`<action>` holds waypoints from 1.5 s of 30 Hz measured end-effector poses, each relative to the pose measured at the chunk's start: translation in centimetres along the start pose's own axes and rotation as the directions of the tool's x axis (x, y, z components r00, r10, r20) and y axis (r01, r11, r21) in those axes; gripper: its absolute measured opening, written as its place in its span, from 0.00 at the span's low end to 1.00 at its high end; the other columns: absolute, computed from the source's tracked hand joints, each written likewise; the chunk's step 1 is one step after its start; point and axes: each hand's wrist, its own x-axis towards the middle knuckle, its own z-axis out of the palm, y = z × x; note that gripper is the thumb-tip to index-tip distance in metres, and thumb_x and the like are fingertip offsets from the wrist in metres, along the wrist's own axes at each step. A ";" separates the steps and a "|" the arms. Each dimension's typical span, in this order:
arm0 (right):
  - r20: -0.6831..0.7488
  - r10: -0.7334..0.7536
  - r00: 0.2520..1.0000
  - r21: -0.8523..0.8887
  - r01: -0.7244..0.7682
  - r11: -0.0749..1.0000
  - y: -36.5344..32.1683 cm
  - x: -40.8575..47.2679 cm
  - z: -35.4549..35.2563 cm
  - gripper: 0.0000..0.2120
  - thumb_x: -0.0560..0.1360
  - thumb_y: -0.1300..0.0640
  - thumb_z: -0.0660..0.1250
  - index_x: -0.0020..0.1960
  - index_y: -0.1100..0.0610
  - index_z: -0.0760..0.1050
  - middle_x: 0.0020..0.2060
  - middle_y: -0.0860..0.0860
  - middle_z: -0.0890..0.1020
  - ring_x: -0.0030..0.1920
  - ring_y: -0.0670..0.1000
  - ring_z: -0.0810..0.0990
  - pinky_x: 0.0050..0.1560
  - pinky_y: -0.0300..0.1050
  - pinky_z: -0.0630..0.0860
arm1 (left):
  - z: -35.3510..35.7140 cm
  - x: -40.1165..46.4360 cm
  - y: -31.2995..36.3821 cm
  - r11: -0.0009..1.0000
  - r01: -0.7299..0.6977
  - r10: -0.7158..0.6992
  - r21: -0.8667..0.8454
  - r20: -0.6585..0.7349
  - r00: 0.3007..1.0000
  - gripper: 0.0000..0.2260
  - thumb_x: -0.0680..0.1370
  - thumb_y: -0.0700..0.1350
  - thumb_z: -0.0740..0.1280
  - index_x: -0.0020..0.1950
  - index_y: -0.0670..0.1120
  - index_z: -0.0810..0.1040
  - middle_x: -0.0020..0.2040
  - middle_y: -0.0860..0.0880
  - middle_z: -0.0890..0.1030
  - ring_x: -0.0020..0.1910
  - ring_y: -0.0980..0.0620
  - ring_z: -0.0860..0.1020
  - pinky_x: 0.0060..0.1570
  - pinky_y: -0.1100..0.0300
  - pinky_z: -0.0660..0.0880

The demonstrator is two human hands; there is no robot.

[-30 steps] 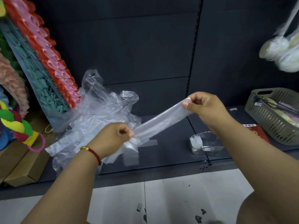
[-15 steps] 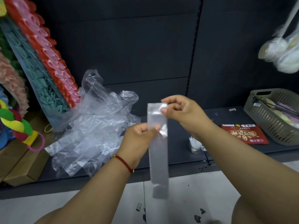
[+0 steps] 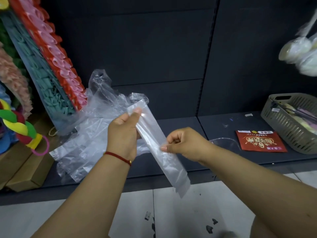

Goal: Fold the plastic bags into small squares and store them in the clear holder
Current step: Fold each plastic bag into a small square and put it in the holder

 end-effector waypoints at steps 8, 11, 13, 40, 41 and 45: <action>-0.178 -0.017 0.984 0.279 0.068 0.958 0.3 0.6 -0.7 0.09 0.71 0.60 0.75 0.41 0.66 0.79 0.38 0.59 0.81 0.39 0.52 0.78 0.49 0.48 0.78 | 0.2 -0.5 -0.5 0.968 0.219 -0.243 0.121 0.239 0.940 0.15 0.77 0.58 0.65 0.50 0.48 0.83 0.46 0.48 0.85 0.48 0.50 0.81 0.57 0.52 0.76; -0.210 -0.046 0.977 0.330 0.115 0.937 0.3 0.7 -0.7 0.11 0.72 0.59 0.75 0.43 0.68 0.79 0.36 0.57 0.81 0.38 0.49 0.78 0.45 0.44 0.78 | 0.9 -1.6 -1.6 0.941 0.252 -0.305 0.227 0.240 0.922 0.13 0.74 0.54 0.70 0.50 0.45 0.83 0.47 0.44 0.85 0.49 0.48 0.80 0.63 0.47 0.73; -0.213 -0.057 0.975 0.332 0.127 0.935 0.2 0.6 -0.6 0.09 0.73 0.60 0.74 0.40 0.65 0.79 0.29 0.49 0.79 0.33 0.44 0.76 0.38 0.36 0.75 | 1.1 -1.6 -1.9 0.949 0.218 -0.266 0.228 0.207 0.941 0.11 0.75 0.49 0.72 0.50 0.41 0.83 0.48 0.41 0.84 0.48 0.47 0.79 0.63 0.47 0.72; -0.107 -0.037 0.994 0.344 0.072 0.936 -0.8 0.4 -2.0 0.14 0.76 0.57 0.70 0.42 0.69 0.76 0.38 0.58 0.76 0.41 0.54 0.73 0.49 0.44 0.72 | 0.4 -1.6 -1.2 0.923 -0.233 0.154 0.307 0.261 0.953 0.08 0.77 0.46 0.70 0.40 0.50 0.86 0.64 0.67 0.75 0.70 0.62 0.66 0.69 0.57 0.65; -0.082 -0.027 0.996 0.351 0.054 0.935 -1.0 0.4 -2.3 0.12 0.76 0.58 0.69 0.40 0.66 0.77 0.38 0.58 0.76 0.42 0.54 0.73 0.49 0.45 0.73 | 0.3 -1.6 -1.1 0.898 -0.281 0.180 0.338 0.301 0.937 0.08 0.79 0.46 0.68 0.42 0.51 0.86 0.59 0.68 0.78 0.69 0.66 0.66 0.70 0.59 0.64; -0.065 -0.027 0.998 0.432 0.052 0.900 -1.4 0.3 -3.1 0.12 0.77 0.61 0.68 0.34 0.58 0.76 0.33 0.53 0.79 0.39 0.52 0.75 0.46 0.41 0.75 | 0.5 -2.0 -0.8 0.875 -0.359 0.239 0.326 0.354 0.904 0.13 0.82 0.43 0.61 0.46 0.52 0.84 0.47 0.63 0.84 0.57 0.69 0.76 0.63 0.66 0.67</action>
